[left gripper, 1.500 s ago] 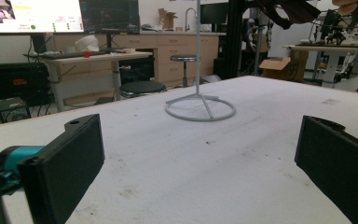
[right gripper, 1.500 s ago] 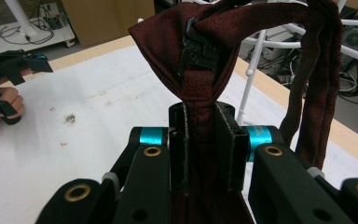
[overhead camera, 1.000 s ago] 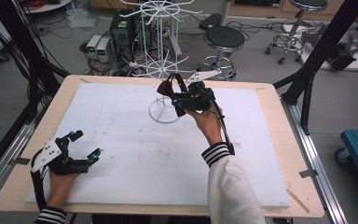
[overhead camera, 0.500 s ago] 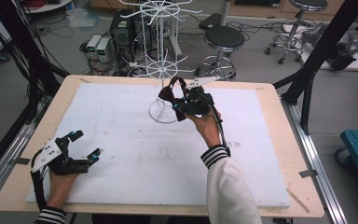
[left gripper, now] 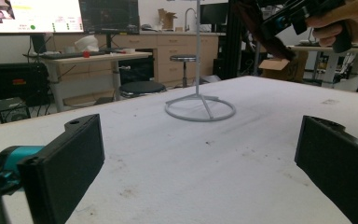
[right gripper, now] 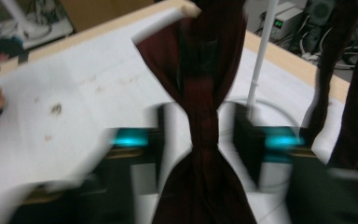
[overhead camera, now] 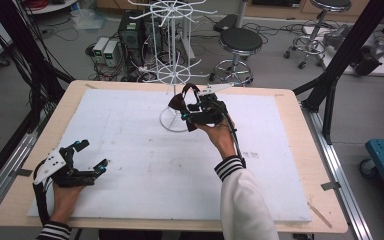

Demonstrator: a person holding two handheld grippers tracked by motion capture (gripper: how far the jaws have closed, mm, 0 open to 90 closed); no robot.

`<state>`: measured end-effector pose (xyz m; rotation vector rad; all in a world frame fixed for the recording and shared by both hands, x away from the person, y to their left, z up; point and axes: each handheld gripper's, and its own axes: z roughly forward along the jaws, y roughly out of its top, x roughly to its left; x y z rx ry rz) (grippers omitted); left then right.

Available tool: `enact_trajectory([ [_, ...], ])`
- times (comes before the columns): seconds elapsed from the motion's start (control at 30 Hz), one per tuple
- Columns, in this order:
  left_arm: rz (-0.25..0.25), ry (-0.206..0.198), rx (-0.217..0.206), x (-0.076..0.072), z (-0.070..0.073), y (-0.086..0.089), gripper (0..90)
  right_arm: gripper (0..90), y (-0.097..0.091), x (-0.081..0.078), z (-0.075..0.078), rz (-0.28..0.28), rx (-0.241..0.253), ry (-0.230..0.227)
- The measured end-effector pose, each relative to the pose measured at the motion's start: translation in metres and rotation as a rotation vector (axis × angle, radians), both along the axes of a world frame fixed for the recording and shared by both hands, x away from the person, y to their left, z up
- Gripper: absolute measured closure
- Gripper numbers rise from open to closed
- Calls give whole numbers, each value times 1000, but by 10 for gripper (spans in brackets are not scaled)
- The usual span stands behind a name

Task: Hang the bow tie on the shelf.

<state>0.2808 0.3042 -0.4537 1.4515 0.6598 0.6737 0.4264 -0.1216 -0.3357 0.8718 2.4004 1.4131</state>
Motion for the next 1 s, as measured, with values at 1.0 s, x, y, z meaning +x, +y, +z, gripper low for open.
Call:
enact_trajectory([
  [1.0,5,-1,4,0,0,0,18,7,-85,-100,-3,-109,149,-226],
])
